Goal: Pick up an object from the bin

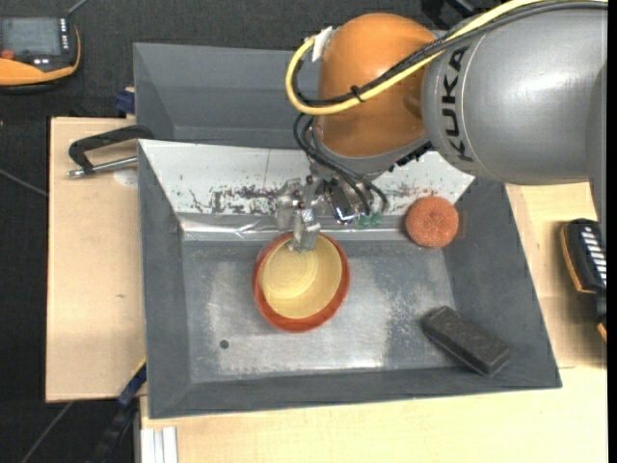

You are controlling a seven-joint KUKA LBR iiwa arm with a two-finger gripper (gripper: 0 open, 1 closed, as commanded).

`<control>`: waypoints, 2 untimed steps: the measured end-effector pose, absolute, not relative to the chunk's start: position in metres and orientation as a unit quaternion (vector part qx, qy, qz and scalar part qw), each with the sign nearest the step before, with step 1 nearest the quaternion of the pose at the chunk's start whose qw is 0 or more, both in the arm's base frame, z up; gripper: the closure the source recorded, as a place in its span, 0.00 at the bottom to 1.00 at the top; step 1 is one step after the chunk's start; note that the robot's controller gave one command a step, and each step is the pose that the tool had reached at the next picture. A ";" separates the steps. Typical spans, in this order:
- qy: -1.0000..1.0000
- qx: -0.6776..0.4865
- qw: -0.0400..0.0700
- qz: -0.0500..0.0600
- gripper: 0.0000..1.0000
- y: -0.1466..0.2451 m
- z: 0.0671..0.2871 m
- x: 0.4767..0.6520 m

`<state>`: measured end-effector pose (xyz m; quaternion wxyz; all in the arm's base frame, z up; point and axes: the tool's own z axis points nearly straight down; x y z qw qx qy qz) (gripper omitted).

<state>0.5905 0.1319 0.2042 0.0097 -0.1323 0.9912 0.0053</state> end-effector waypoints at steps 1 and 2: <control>0.991 -0.133 0.006 0.006 0.00 0.133 0.200 0.589; 0.931 -0.364 0.008 0.005 0.00 0.116 0.161 0.603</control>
Offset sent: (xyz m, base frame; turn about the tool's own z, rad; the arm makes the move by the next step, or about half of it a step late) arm 0.0000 0.0000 0.0000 0.0000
